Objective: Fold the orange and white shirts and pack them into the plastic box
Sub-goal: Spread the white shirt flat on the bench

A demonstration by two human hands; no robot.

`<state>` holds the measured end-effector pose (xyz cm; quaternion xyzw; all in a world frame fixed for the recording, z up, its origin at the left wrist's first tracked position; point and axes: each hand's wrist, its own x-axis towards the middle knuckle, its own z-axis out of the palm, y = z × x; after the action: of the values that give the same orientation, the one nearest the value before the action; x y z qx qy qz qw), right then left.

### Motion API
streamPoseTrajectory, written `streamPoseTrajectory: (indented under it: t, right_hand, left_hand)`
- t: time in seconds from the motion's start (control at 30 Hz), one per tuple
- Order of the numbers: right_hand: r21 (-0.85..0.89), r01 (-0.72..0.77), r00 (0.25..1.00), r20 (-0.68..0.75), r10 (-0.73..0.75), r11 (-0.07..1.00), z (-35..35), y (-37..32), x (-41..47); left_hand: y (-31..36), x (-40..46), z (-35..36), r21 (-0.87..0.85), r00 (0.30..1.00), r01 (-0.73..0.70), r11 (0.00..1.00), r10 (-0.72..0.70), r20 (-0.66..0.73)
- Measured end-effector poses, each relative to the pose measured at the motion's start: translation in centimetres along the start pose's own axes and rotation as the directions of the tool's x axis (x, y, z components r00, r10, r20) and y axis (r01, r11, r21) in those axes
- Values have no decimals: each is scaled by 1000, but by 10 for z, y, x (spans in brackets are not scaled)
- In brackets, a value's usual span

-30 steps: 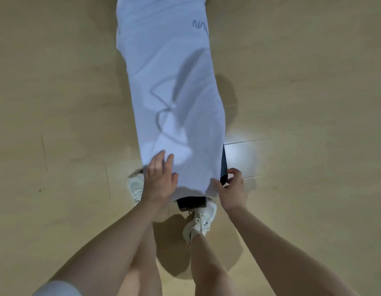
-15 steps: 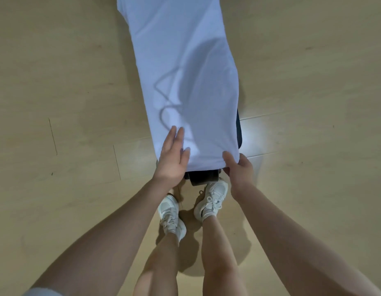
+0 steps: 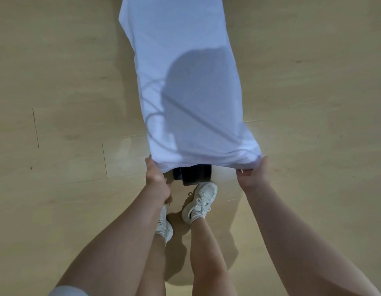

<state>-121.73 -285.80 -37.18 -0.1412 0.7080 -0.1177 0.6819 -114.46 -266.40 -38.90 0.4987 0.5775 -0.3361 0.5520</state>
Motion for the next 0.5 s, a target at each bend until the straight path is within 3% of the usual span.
streamPoseTrajectory:
  t: [0.07, 0.17, 0.33, 0.43, 0.5]
  right_hand:
    - [-84, -34, 986, 163, 47, 996, 2, 10, 6]
    - [-147, -91, 961, 246, 126, 985, 3, 27, 9]
    - [-194, -121, 954, 250, 168, 973, -2, 46, 13]
    - [-154, -46, 979, 189, 75, 987, -5, 46, 15]
    - [-152, -13, 990, 134, 33, 988, -11, 42, 14]
  left_hand:
    - [4, 8, -7, -123, 989, 58, 991, -40, 143]
    - [4, 26, -16, -248, 965, 38, 968, 29, 262]
    - [8, 39, -19, -176, 921, 81, 981, -6, 391]
    - [10, 44, -16, -316, 877, 100, 944, 66, 476]
    - [9, 47, -15, -442, 877, 63, 895, 162, 453]
